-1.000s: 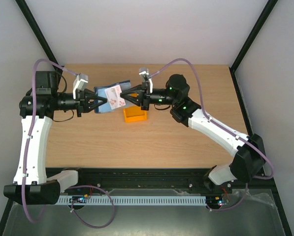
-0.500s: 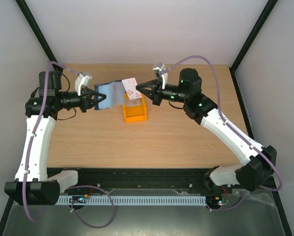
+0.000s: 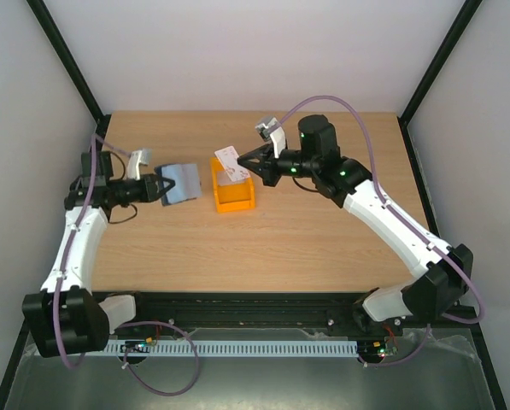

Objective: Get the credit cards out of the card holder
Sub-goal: Remove the credit card from the card holder, then place the card holder at the center of the board.

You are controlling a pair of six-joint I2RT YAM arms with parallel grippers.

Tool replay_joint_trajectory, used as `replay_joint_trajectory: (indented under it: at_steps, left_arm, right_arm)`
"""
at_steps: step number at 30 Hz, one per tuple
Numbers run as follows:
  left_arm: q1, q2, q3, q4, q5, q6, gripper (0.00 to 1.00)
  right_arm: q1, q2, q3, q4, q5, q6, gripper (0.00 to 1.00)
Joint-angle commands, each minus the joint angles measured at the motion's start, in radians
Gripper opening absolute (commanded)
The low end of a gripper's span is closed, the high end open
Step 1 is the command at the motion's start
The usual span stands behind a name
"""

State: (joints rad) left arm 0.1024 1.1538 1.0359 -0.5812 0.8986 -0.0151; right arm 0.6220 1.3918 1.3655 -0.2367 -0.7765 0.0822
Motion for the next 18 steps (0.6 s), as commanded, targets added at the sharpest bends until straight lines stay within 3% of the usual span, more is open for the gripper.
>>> replay_joint_trajectory:
  at_steps: [1,9,14,18]
  left_arm:
    - [0.091,0.003,-0.198,0.23,0.064,-0.295,0.02]
    - [0.132,0.046,-0.435,0.389,-0.002,-0.54,0.02]
    - [0.097,0.068,-0.408,0.563,0.206,-0.694,0.02]
    - [0.068,0.036,-0.428,0.679,0.262,-0.763,0.02]
  right_arm:
    - [0.011,0.004,0.013,-0.039,0.008,-0.023,0.02]
    - [0.018,0.009,0.009,-0.029,-0.005,-0.015,0.02]
    - [0.025,0.008,0.004,-0.021,-0.007,-0.011,0.02]
    - [0.028,0.02,0.013,-0.016,-0.007,-0.009,0.02]
